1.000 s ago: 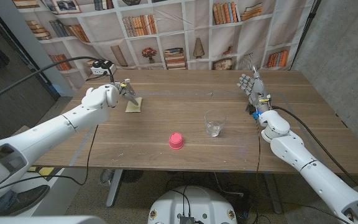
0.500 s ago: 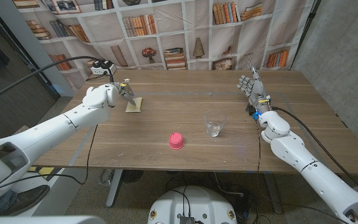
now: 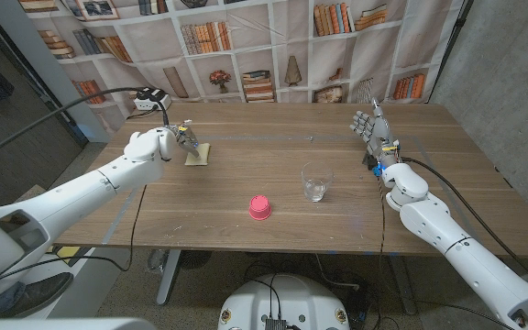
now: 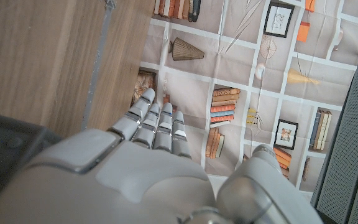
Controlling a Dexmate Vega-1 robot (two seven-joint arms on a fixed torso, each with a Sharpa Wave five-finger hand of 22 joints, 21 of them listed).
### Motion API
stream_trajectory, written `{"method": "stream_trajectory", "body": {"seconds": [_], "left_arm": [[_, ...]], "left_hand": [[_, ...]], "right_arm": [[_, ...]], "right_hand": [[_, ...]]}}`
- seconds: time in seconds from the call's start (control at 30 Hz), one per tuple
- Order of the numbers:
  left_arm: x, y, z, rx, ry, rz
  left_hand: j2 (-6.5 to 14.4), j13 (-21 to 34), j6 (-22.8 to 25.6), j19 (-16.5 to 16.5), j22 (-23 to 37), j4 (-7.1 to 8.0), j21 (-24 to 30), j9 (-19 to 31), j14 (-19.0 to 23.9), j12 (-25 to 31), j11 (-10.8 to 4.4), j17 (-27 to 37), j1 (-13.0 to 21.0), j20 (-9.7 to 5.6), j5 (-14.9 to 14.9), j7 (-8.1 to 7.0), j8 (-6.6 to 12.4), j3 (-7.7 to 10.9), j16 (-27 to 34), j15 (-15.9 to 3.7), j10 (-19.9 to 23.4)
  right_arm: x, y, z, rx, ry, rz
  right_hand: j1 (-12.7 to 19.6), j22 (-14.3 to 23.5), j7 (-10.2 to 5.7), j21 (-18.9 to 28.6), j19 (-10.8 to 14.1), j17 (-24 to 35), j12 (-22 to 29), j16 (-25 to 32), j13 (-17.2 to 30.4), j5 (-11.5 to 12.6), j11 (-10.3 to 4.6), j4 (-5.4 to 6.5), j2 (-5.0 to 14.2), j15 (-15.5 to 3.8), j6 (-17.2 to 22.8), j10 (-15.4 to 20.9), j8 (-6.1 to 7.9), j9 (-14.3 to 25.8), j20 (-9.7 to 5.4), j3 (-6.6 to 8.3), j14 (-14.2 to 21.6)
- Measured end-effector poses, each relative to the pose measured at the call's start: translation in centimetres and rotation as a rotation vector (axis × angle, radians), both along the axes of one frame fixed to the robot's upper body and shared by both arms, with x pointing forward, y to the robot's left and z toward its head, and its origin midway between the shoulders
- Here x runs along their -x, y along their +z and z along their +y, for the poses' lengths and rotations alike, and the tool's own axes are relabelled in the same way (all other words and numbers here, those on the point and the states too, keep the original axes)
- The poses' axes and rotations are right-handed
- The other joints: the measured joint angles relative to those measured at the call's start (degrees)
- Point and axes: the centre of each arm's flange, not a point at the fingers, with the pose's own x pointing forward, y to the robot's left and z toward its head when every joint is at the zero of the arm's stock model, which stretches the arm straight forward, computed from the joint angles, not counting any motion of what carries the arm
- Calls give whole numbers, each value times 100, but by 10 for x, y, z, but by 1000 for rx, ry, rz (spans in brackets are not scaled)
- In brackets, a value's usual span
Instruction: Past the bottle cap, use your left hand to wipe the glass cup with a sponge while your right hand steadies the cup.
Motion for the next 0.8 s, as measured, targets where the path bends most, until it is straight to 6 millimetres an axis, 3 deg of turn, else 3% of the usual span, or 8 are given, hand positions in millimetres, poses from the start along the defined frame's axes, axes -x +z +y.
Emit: {"method": "stream_trajectory", "body": {"seconds": [0.2, 0.4, 0.57, 0.8], "left_arm": [[-5, -4, 0, 4, -5, 2], [-9, -7, 0, 19, -10, -8], [-10, -12, 0, 25, -9, -14], [-11, -16, -1, 33, -9, -38]], "left_hand": [[145, -3, 363, 24, 0, -35, 40, -4, 127, 66, -50, 1, 146, 18, -64, -58, 108, 47, 31, 0, 309], [309, 24, 1322, 180, 0, -34, 40, -34, 450, 168, -105, -28, 521, -138, -337, -219, 393, 158, 31, -8, 1265], [424, 54, 1991, 291, 1, -15, 40, -34, 732, 183, -110, -12, 729, -245, -533, -217, 595, 207, 56, -19, 1870], [498, 69, 2646, 493, 1, 22, 84, -34, 1132, 207, -96, -12, 923, -247, -715, -197, 885, 292, 76, -37, 2582]], "right_arm": [[1, 1, 1, 1, -2, -2], [2, 1, 2, 3, -4, -4], [3, 1, 2, 4, -4, -6], [3, 2, 3, 1, -3, -14]], "right_hand": [[0, 0, -22, -29, 0, 0, 0, 0, 0, 0, 0, 0, 0, 20, 22, 0, 0, 0, 0, 0, 21], [0, 0, -22, -29, 21, 0, 0, 0, 0, 0, 0, 25, 0, 20, 22, 0, 0, 0, 21, -24, 22], [0, 0, -22, -29, 42, 0, 0, 0, 0, 0, 0, 25, 0, 19, 22, 0, 0, 0, 41, -24, 22], [23, 0, -22, -29, 42, 0, 0, 0, 0, 0, 0, 24, 23, 19, 22, 0, 0, 0, 41, -24, 21]]}}
